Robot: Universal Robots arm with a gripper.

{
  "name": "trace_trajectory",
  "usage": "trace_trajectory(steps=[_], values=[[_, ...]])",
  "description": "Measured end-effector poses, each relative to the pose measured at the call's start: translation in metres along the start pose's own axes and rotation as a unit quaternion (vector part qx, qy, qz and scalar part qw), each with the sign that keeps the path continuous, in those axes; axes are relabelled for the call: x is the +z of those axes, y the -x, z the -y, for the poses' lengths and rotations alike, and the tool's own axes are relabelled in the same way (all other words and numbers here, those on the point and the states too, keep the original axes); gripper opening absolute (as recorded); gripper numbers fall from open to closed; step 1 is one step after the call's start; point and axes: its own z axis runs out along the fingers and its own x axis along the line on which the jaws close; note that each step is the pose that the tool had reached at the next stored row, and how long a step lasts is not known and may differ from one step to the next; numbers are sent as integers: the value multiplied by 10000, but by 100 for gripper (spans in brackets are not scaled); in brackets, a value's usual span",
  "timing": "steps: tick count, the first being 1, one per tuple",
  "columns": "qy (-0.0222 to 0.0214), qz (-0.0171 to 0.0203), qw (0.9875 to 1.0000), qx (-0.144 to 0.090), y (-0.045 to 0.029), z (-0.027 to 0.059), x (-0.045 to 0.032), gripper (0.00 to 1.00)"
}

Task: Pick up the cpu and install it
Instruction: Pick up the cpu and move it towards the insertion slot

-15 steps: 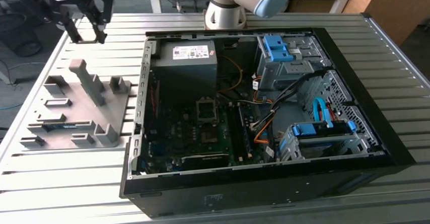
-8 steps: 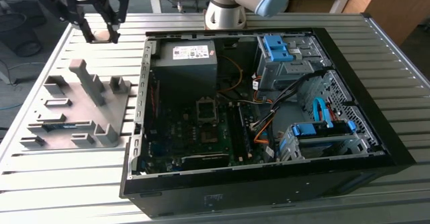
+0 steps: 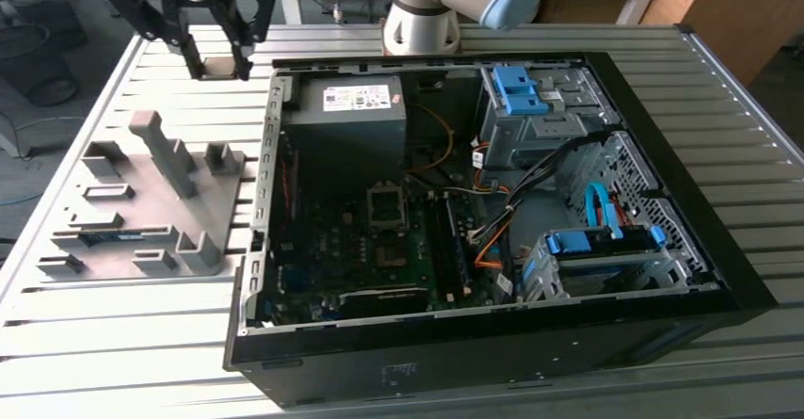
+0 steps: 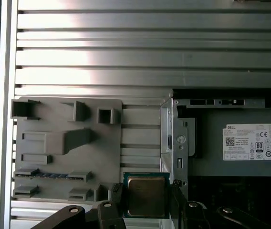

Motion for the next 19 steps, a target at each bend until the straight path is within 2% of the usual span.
trace_trajectory(steps=[19], values=[[1, -26, 10000, 1, 627, 4, -30, 47]])
